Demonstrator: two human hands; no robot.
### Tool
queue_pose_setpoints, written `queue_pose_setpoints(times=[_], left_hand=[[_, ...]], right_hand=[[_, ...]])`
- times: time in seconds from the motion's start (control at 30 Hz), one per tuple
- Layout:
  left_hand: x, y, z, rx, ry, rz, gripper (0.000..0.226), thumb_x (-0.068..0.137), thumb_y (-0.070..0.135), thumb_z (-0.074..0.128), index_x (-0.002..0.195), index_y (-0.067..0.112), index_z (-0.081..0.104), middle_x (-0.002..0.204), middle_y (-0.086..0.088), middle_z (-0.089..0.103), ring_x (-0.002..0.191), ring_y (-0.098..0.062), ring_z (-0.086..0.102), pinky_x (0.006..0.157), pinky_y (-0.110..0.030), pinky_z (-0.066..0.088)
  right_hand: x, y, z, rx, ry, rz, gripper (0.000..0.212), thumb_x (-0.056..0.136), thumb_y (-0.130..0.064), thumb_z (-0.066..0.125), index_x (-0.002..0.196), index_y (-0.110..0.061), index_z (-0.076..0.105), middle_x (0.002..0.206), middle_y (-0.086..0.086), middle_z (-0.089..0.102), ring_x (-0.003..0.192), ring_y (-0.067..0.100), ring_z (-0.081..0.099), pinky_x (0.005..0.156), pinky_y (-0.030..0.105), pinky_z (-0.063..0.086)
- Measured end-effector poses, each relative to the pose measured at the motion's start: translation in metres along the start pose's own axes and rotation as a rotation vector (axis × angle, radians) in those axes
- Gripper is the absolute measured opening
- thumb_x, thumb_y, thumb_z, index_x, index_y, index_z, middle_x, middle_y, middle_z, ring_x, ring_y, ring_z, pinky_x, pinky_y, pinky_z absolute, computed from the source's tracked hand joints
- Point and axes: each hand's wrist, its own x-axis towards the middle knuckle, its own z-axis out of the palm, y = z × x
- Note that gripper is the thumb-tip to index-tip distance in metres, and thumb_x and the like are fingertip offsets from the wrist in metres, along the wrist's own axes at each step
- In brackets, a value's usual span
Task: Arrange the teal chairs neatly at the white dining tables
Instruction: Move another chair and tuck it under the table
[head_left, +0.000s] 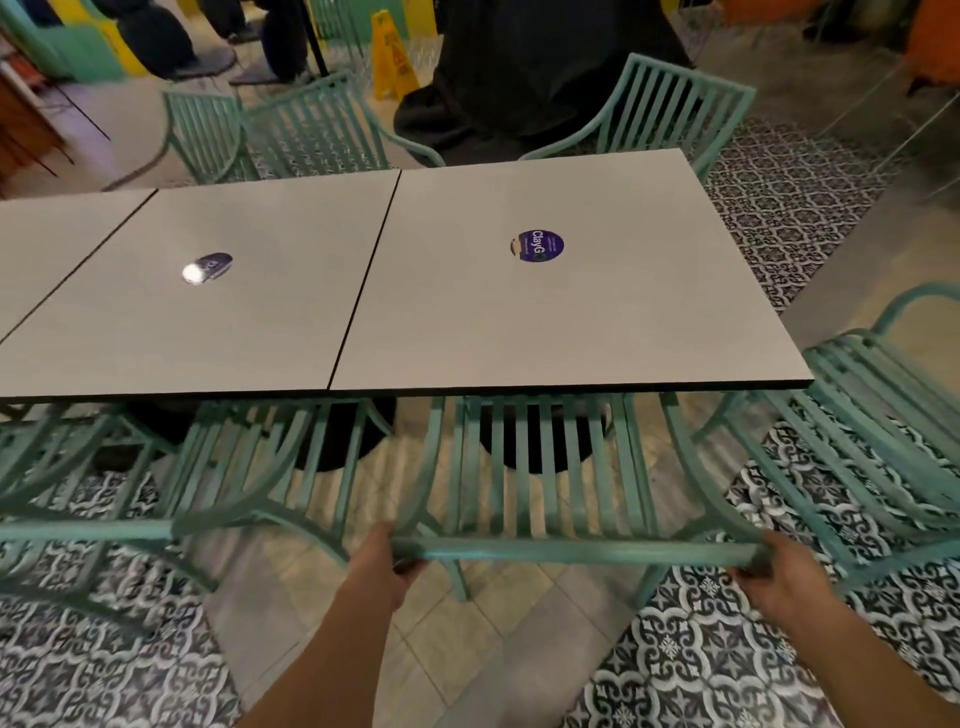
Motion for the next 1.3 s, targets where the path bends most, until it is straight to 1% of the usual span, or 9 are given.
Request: queue_pose_setpoints(times=[0.07,0.17,0.3,0.43,0.53,0.73,0.9,1.03,1.3], left_hand=[[0.003,-0.001,0.000,0.017,-0.002,0.001,0.034,0.096,0.020,0.057,0.122,0.000,0.046,0.126,-0.024,0.052,0.113,-0.039,0.056,0.078,-0.045,0.051],[0.005,-0.001,0.000,0.045,-0.024,-0.003,0.027,0.097,0.020,0.056,0.112,0.000,0.046,0.109,-0.022,0.055,0.086,-0.035,0.059,0.059,-0.045,0.057],[0.011,0.002,-0.004,0.057,-0.026,-0.024,0.033,0.095,0.022,0.059,0.117,0.001,0.049,0.104,-0.022,0.057,0.080,-0.034,0.059,0.082,-0.043,0.053],[0.012,0.000,-0.003,0.047,-0.028,-0.016,0.032,0.094,0.023,0.060,0.114,0.001,0.048,0.109,-0.022,0.058,0.081,-0.034,0.060,0.083,-0.043,0.052],[0.010,-0.003,-0.004,0.032,-0.025,-0.007,0.031,0.093,0.021,0.060,0.116,0.004,0.046,0.102,-0.021,0.058,0.087,-0.036,0.061,0.087,-0.047,0.053],[0.013,0.003,-0.009,0.042,-0.028,-0.014,0.043,0.093,0.018,0.061,0.129,0.004,0.044,0.116,-0.023,0.054,0.103,-0.037,0.059,0.085,-0.047,0.054],[0.010,0.006,-0.010,0.048,-0.024,-0.005,0.038,0.093,0.018,0.061,0.125,0.005,0.045,0.114,-0.023,0.054,0.099,-0.036,0.060,0.081,-0.045,0.054],[0.014,0.008,-0.013,0.051,-0.021,0.016,0.037,0.093,0.018,0.060,0.125,0.005,0.046,0.109,-0.022,0.056,0.083,-0.034,0.060,0.079,-0.044,0.053],[0.014,0.006,-0.014,0.075,-0.021,0.023,0.028,0.094,0.019,0.060,0.115,0.007,0.045,0.098,-0.022,0.054,0.083,-0.034,0.059,0.079,-0.042,0.053]], right_hand=[[0.006,0.001,-0.001,0.021,0.023,0.011,0.013,0.100,-0.009,0.040,0.092,-0.008,0.051,0.088,0.013,0.051,0.077,0.024,0.052,0.062,0.034,0.045],[0.008,0.001,-0.002,0.038,0.016,0.015,0.018,0.101,-0.012,0.041,0.086,-0.009,0.049,0.093,0.014,0.054,0.077,0.024,0.053,0.066,0.034,0.048],[0.007,0.000,-0.005,0.052,0.017,0.003,0.012,0.100,-0.010,0.044,0.093,-0.005,0.052,0.116,0.018,0.052,0.079,0.025,0.054,0.095,0.038,0.046],[0.005,-0.001,-0.005,0.050,0.005,-0.008,0.035,0.100,-0.012,0.044,0.134,-0.003,0.044,0.116,0.018,0.052,0.093,0.030,0.056,0.095,0.040,0.046],[0.002,-0.002,-0.006,0.017,-0.006,0.002,0.030,0.101,-0.012,0.044,0.129,-0.004,0.047,0.106,0.017,0.056,0.091,0.029,0.057,0.092,0.041,0.048],[0.001,0.002,-0.009,-0.021,-0.018,0.013,0.022,0.099,-0.012,0.047,0.120,-0.006,0.049,0.120,0.020,0.051,0.090,0.028,0.056,0.088,0.040,0.049],[0.000,0.006,-0.008,-0.010,-0.012,0.016,0.022,0.099,-0.010,0.047,0.120,-0.006,0.048,0.120,0.020,0.051,0.092,0.029,0.056,0.084,0.038,0.049],[0.001,0.010,-0.008,0.004,-0.019,0.023,0.027,0.100,-0.011,0.046,0.126,-0.005,0.049,0.125,0.021,0.053,0.112,0.032,0.056,0.098,0.045,0.048],[0.003,0.010,-0.009,-0.005,-0.024,0.018,0.026,0.099,-0.013,0.047,0.123,-0.004,0.052,0.123,0.020,0.055,0.101,0.030,0.058,0.095,0.042,0.050]])
